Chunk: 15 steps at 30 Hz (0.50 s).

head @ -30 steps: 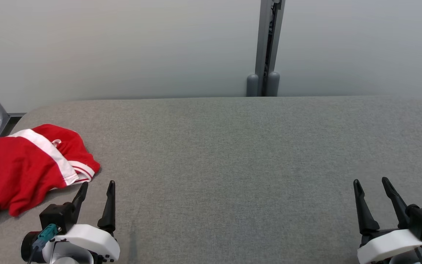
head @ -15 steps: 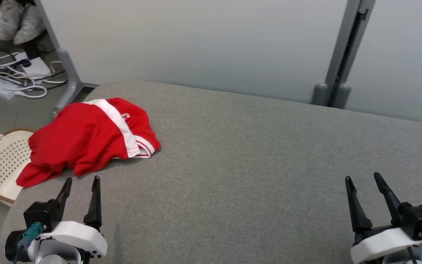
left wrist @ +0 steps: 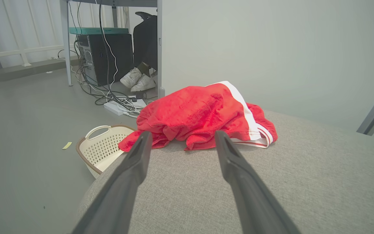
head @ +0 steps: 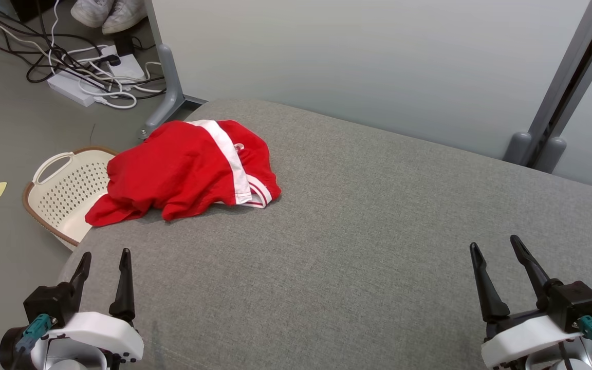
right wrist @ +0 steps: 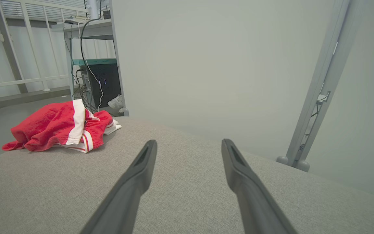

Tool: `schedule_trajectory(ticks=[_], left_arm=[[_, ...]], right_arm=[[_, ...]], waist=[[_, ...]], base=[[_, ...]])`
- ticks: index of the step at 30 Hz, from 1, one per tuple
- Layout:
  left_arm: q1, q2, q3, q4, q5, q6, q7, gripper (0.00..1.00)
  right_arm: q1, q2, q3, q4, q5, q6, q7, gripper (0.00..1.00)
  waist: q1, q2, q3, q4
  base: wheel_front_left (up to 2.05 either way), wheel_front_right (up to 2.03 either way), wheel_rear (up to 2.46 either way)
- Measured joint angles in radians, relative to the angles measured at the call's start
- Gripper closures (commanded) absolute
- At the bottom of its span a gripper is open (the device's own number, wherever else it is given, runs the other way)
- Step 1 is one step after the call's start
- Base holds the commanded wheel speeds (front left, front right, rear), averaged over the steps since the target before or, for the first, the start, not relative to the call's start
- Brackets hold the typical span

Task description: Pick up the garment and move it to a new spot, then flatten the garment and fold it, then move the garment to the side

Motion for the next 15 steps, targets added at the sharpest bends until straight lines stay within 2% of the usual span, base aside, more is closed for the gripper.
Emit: schedule_trajectory(ticks=[15], left_arm=[[-0.013,-0.005,-0.011,0.021,-0.006,0.003,0.000,0.00]], right_arm=[[-0.002,0.004,-0.002,0.011,0.001,0.000,0.000,0.00]], waist=[[0.0000,0.0000,0.003,0.006]], base=[[0.00,0.00,0.00]])
